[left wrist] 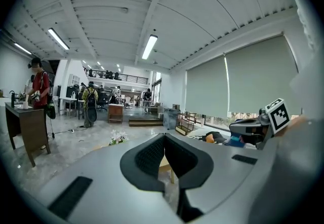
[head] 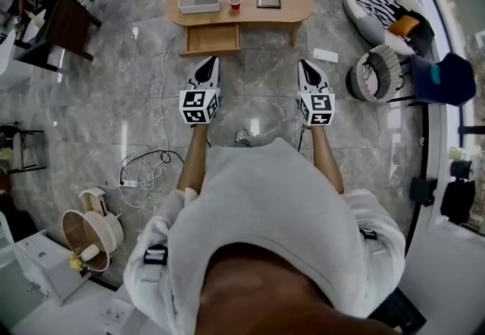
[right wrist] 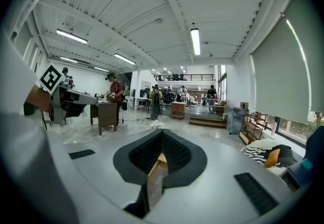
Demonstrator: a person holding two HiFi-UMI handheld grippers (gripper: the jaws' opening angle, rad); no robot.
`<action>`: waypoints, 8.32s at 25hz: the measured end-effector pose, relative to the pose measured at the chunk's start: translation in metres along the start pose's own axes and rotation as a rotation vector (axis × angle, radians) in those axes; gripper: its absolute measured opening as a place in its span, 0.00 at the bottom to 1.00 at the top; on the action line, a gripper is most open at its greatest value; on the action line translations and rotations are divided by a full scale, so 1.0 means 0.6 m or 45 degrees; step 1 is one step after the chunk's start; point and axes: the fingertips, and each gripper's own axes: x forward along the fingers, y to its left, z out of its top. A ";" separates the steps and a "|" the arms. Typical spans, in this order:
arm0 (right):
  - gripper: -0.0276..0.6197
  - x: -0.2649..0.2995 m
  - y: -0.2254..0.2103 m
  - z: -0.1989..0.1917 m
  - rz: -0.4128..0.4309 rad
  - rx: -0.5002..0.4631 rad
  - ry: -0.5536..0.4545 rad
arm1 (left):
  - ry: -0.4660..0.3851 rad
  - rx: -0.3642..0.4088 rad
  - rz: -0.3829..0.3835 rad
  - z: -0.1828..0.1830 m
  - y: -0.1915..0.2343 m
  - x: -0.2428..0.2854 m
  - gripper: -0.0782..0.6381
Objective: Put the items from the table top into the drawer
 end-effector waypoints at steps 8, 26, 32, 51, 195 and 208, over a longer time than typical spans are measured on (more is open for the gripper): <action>0.08 0.145 -0.006 0.025 -0.040 -0.014 0.017 | 0.000 -0.011 -0.029 0.020 0.120 0.109 0.13; 0.08 0.276 -0.008 -0.031 -0.029 0.034 0.135 | 0.106 -0.039 -0.069 -0.029 0.201 0.218 0.13; 0.08 0.358 -0.052 -0.023 -0.006 0.040 0.134 | 0.118 -0.045 -0.053 -0.018 0.225 0.298 0.13; 0.08 0.638 -0.236 -0.015 0.147 0.086 0.197 | 0.204 -0.059 0.032 0.035 0.269 0.605 0.13; 0.17 1.159 0.640 -0.743 1.349 0.002 0.995 | 0.427 -0.612 0.446 -0.671 0.705 0.414 0.13; 0.37 1.172 0.616 -0.718 1.257 -0.089 0.887 | 0.428 -0.587 0.427 -0.660 0.698 0.433 0.13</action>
